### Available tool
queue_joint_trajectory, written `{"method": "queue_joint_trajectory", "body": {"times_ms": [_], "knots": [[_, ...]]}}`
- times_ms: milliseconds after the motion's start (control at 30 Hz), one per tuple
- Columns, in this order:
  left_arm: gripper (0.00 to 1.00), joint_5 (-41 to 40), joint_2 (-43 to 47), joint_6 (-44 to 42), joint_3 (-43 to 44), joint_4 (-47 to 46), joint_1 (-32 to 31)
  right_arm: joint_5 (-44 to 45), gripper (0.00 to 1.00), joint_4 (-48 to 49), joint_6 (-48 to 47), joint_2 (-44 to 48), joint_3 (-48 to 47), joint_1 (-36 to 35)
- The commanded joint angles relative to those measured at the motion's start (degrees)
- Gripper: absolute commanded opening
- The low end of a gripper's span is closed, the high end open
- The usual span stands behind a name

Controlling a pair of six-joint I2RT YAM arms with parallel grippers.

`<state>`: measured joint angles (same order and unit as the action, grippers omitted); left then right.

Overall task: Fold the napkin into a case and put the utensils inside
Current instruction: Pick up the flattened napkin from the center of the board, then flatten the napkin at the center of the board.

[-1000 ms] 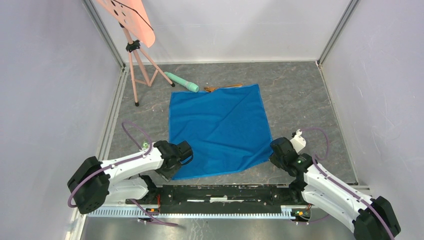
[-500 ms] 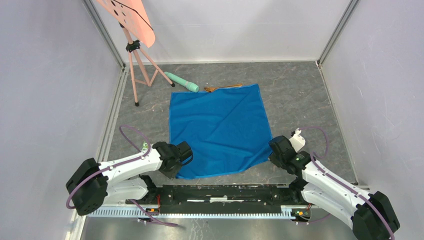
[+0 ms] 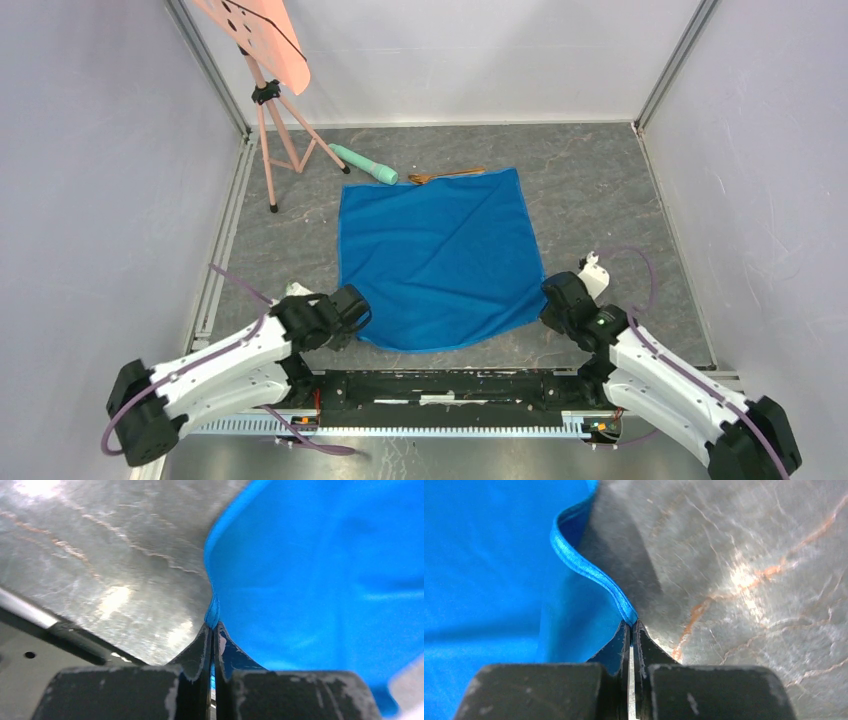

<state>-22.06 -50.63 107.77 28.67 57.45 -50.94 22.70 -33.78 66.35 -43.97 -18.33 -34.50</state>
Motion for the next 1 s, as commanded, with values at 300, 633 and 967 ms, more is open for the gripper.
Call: {"method": "queue_joint_trajectory", "body": {"times_ms": [300,633,967], "knots": [[0.02,-6.1,38.6,-47.3,9.0,-26.6,-0.2,-23.2,0.0,23.8,-42.3,36.8,-5.5,-0.1],[0.02,13.5,37.6,-66.8,26.7,-41.9,-0.1,-33.4,0.0,46.3,-39.0,48.3,-13.5,0.2],[0.02,4.0,27.4,-74.9,36.2,-41.9,-0.2,-26.7,0.01,49.9,-42.7,37.7,-19.0,2.8]]}}
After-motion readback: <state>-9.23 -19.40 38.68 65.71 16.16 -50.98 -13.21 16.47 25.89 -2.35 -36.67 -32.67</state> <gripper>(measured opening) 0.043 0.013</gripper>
